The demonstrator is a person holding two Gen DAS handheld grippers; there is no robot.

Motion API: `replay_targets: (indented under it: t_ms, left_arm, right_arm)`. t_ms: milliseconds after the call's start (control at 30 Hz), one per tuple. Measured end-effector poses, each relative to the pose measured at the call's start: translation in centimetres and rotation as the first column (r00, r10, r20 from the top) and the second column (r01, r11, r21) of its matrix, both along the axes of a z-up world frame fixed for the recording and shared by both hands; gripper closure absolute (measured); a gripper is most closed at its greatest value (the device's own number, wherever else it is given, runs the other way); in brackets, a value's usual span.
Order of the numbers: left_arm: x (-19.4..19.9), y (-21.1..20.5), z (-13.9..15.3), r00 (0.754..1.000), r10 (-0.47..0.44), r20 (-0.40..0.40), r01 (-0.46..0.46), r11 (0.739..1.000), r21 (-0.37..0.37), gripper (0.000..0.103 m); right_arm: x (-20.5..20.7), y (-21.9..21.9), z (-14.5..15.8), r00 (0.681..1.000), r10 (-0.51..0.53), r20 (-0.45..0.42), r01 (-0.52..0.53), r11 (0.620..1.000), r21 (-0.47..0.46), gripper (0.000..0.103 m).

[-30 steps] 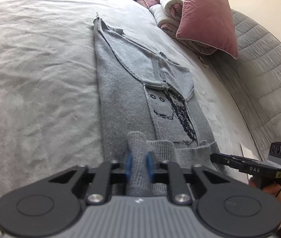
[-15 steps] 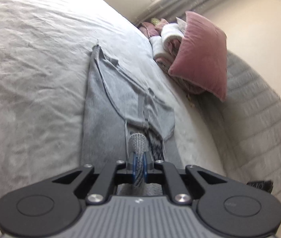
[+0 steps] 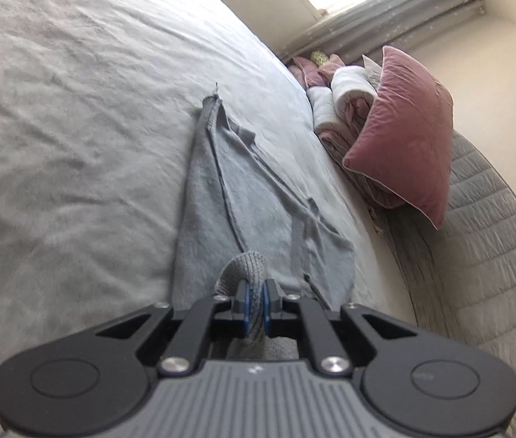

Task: Fold clothes
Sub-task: 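Lift the hem with both grippers and fold it toward the collar, then lay the hem on the sweater body and open both grippers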

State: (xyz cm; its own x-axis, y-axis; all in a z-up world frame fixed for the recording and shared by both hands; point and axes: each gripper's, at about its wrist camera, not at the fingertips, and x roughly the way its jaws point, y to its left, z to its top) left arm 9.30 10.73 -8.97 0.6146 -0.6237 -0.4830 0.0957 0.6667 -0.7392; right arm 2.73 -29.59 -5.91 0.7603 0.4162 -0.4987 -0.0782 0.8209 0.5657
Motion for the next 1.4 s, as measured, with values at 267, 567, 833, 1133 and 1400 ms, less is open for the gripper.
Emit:
replay_targets:
  t_ms: [267, 567, 833, 1133, 1400]
  left_arm:
    - [-0.6, -2.1, 0.4, 0.994, -0.025, 0.104, -0.006, 0.956, 0.293, 0.089]
    - [-2.3, -2.3, 3.3, 0.980, -0.011, 0.197, -0.072, 0.909, 0.410, 0.056]
    - [-5.0, -3.6, 4.9, 0.937, -0.165, 0.308, 0.029, 0.915, 0.402, 0.048]
    - [-5.7, -4.9, 1.4, 0.914, -0.325, 0.242, 0.153, 0.830, 0.536, 0.047]
    - [-6.7, 1.2, 3.3, 0.965, -0.196, 0.173, 0.145, 0.952, 0.268, 0.032]
  right_arm:
    - [0.3, 0.7, -2.3, 1.000, 0.015, 0.000, -0.015, 0.994, -0.104, 0.093]
    - [-1.5, 2.3, 0.0, 0.991, -0.042, 0.128, 0.079, 0.951, -0.299, 0.051]
    - [-3.2, 5.1, 1.2, 0.980, 0.041, 0.196, 0.039, 0.920, -0.390, 0.028]
    - [-3.3, 6.8, -1.9, 0.976, 0.185, 0.113, -0.111, 0.873, -0.476, 0.025]
    - [-4.2, 3.4, 0.6, 0.989, 0.127, 0.073, -0.107, 0.967, -0.229, 0.000]
